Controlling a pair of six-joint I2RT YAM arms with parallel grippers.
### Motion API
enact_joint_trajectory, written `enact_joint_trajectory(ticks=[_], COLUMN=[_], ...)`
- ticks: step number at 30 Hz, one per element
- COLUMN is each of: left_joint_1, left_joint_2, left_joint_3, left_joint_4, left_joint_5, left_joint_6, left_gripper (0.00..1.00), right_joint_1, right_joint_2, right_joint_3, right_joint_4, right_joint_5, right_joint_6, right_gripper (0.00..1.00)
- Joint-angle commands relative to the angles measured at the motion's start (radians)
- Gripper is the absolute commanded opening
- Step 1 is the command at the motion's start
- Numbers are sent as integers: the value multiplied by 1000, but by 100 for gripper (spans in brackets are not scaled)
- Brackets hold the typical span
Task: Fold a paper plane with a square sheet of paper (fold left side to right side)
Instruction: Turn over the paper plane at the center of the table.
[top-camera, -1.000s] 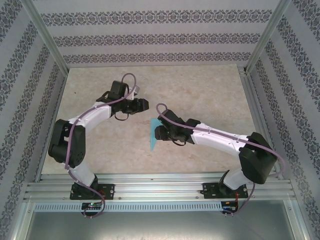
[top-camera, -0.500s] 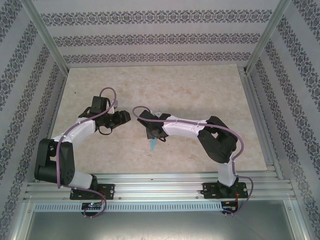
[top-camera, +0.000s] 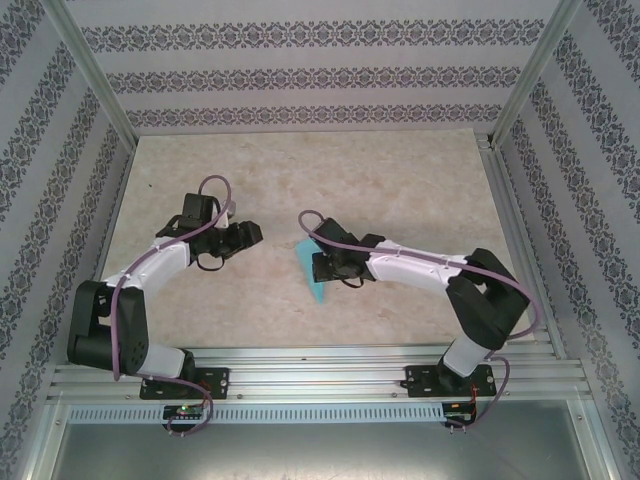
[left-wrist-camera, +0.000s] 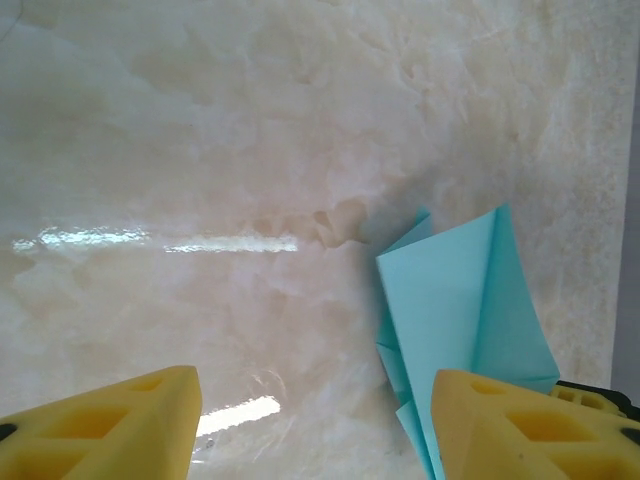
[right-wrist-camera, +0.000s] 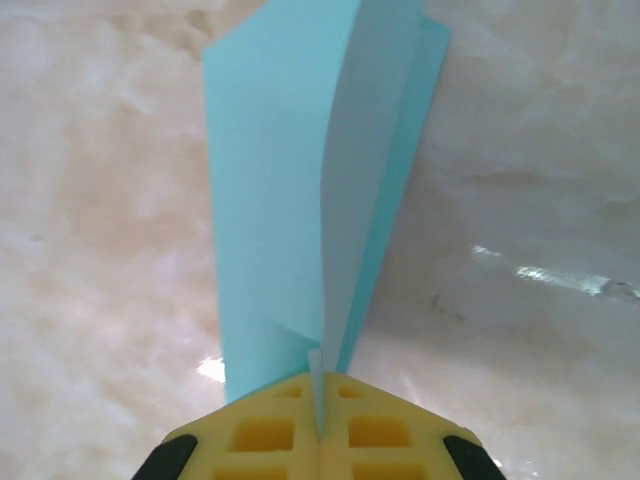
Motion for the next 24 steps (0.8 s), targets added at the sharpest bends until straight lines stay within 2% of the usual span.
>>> enact_joint_trajectory(ticks=[1, 5, 11, 17, 24], left_joint_1=[-16, -72, -164, -222, -303], left_joint_2=[-47, -48, 12, 121, 211], left_joint_3=[-3, 6, 14, 29, 131], left_joint_4=[54, 70, 73, 151, 161], left_joint_5=[82, 96, 24, -6, -21], left_joint_6=[-35, -60, -74, -129, -140], left_gripper=[63, 63, 63, 62, 62], right_joint_1=[-41, -88, -155, -168, -182], right_joint_2=[-43, -19, 85, 57, 30], right_joint_3=[-102, -195, -229, -229, -222], right_joint_4=[230, 411, 463, 370, 297], right_joint_5=[-258, -416, -481, -383, -350], right_joint_6=[-25, 14, 13, -28, -56], right_gripper=[0, 0, 9, 18, 25])
